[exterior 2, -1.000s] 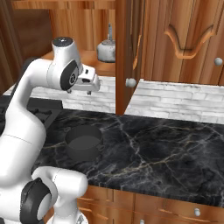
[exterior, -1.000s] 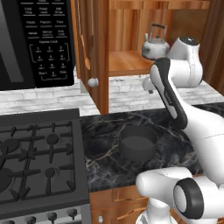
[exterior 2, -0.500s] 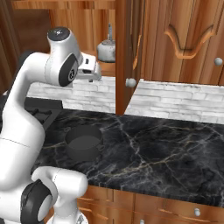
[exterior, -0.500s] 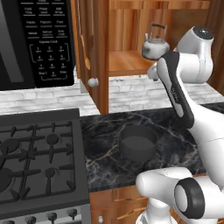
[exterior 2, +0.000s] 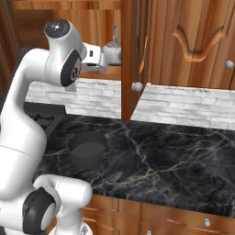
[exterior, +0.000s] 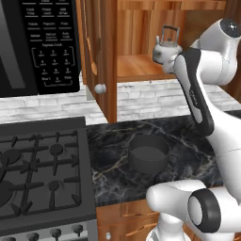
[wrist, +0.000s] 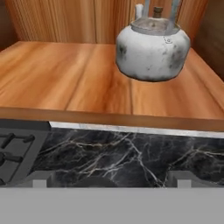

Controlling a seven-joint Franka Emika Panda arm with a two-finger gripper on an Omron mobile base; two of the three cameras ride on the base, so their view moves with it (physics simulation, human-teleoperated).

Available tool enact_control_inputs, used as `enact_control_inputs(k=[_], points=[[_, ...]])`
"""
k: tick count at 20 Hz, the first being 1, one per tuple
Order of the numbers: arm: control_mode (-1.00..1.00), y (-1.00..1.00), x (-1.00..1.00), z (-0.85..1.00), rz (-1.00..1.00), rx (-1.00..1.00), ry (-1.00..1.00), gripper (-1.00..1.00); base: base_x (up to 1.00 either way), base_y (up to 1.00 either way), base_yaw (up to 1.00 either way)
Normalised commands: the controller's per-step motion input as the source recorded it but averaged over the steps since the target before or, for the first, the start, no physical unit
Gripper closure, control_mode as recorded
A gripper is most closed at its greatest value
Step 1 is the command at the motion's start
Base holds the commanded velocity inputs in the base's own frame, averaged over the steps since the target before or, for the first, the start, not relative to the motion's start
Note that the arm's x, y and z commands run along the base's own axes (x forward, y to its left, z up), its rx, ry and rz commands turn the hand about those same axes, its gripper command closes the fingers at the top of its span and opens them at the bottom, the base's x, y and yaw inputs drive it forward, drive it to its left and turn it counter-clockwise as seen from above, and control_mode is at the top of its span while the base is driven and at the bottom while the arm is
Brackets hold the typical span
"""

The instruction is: Pick the kettle from the cabinet and place it on a stove burner. Then pick the pot from the counter and place it on another stove burner. Finally, turn both burners on.

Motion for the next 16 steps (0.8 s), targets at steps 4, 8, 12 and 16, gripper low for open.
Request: enact_control_inputs(k=[4, 8, 12, 16], points=[[-1.0, -0.11, 0.05, 0.35, 0.0, 0.0, -0.16, -1.0, 0.0, 0.0, 0.0], [-1.0, -0.05, 0.07, 0.27, -0.03, 0.0, -0.13, -1.0, 0.0, 0.0, 0.0], [-1.0, -0.06, 0.01, 0.09, -0.08, 0.0, -0.14, -1.0, 0.0, 0.0, 0.0], [-1.0, -0.03, 0.0, 0.05, -0.07, 0.0, -0.17, -1.0, 0.0, 0.0, 0.0]])
